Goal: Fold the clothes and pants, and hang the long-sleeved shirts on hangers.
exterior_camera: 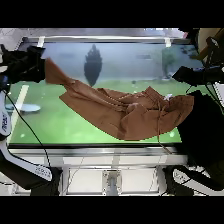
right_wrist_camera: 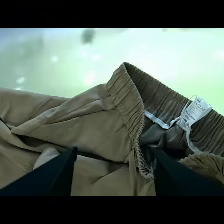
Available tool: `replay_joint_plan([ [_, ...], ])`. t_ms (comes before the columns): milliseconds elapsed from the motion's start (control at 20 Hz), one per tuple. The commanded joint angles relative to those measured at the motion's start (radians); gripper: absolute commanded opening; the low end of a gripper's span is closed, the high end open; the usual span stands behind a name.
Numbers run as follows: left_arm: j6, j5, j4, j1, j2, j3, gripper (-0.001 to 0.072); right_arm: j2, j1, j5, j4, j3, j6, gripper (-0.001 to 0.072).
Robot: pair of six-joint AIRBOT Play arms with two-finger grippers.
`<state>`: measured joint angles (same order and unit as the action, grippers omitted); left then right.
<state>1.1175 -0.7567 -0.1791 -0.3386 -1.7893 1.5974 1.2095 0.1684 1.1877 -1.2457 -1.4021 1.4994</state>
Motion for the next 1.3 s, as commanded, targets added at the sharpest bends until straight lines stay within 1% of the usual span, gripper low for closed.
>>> replay_joint_plan([
  [0,0.009,-0.173,-0.057,-0.027,-0.057,0.027,0.07,0.024,-0.001,0.026,-0.012,0.0,-0.035,0.0503],
  [50,0.01,-0.246,-0.136,-0.056,-0.048,0.027,0.0625,0.021,-0.001,0.056,-0.02,0.0,-0.063,0.0503],
  [100,0.025,-0.329,-0.226,-0.083,-0.039,0.026,0.0524,0.019,0.0,0.081,-0.029,0.0,-0.078,0.0503],
  [150,0.042,-0.428,-0.336,-0.107,-0.029,0.024,0.0487,0.017,0.0,0.105,-0.041,0.0,-0.08,0.0503],
  [200,0.067,-0.507,-0.447,-0.126,-0.013,0.004,0.0486,0.016,0.0,0.113,-0.044,0.0,-0.08,0.0503],
  [250,0.09,-0.548,-0.534,-0.132,0.008,-0.037,0.0487,0.014,0.0,0.109,-0.042,0.0,-0.08,0.0503],
  [300,0.092,-0.545,-0.595,-0.137,0.039,-0.11,0.0487,0.013,-0.001,0.106,-0.038,0.0,-0.08,0.0503],
  [350,0.092,-0.515,-0.626,-0.137,0.069,-0.191,0.0486,0.012,-0.001,0.106,-0.025,0.0,-0.08,0.0503],
  [450,0.09,-0.406,-0.629,-0.122,0.108,-0.354,0.0487,0.012,-0.001,0.105,0.011,0.0,-0.08,0.0503],
  [550,0.091,-0.288,-0.584,-0.086,0.107,-0.451,0.0488,0.012,-0.001,0.103,0.047,0.0,-0.08,0.0503],
  [650,0.074,-0.211,-0.523,-0.033,0.1,-0.472,0.049,0.012,-0.001,0.102,0.064,0.0,-0.08,0.0503],
  [700,0.072,-0.175,-0.526,0.005,0.098,-0.472,0.0496,0.012,-0.001,0.102,0.064,0.0,-0.08,0.0503],
  [750,0.072,-0.142,-0.532,0.037,0.098,-0.472,0.0522,0.013,-0.001,0.102,0.064,0.0,-0.08,0.0503],
  [800,0.074,-0.094,-0.53,0.066,0.098,-0.472,0.0522,0.012,-0.001,0.102,0.064,0.0,-0.08,0.0503],
  [900,0.118,-0.012,-0.526,0.1,0.098,-0.472,0.0522,0.012,-0.001,0.103,0.064,0.0,-0.08,0.0503],
  [950,0.14,0.014,-0.525,0.107,0.098,-0.472,0.052,0.012,-0.001,0.103,0.064,0.0,-0.08,0.0503],
  [1050,0.144,0.042,-0.523,0.107,0.098,-0.472,0.0471,0.013,-0.001,0.1,0.064,0.0,-0.088,0.0503],
  [1100,0.149,0.047,-0.523,0.107,0.098,-0.472,0.0467,0.013,-0.001,0.096,0.064,0.0,-0.092,0.0503],
  [1150,0.155,0.047,-0.523,0.106,0.098,-0.472,0.0366,0.013,-0.001,0.089,0.064,0.0,-0.092,0.0503],
  [1200,0.155,0.047,-0.523,0.106,0.098,-0.472,0.0088,0.013,-0.001,0.079,0.064,0.0,-0.092,0.0503],
  [1250,0.156,0.046,-0.523,0.105,0.1,-0.471,0.0017,0.012,-0.001,0.077,0.064,0.0,-0.095,0.0503],
])
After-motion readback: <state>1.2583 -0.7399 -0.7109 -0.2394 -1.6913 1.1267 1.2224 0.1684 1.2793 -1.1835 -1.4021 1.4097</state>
